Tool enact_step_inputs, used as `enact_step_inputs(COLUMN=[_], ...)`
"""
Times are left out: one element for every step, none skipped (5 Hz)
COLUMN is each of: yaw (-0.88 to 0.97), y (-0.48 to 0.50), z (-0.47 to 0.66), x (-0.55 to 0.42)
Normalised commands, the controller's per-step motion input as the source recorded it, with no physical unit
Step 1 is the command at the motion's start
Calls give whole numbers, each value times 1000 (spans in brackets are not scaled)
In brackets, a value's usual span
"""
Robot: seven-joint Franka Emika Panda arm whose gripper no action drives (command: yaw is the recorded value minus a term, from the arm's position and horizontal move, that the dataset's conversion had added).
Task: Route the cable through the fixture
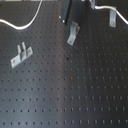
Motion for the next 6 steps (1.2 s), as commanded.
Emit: enact_step_inputs(yaw=[46,-29,0,0,-143,-86], y=[4,-140,-30,-7,-240,-237], z=[0,242,92,0,-137,-1], x=[-4,-127,-34,-9,192,80])
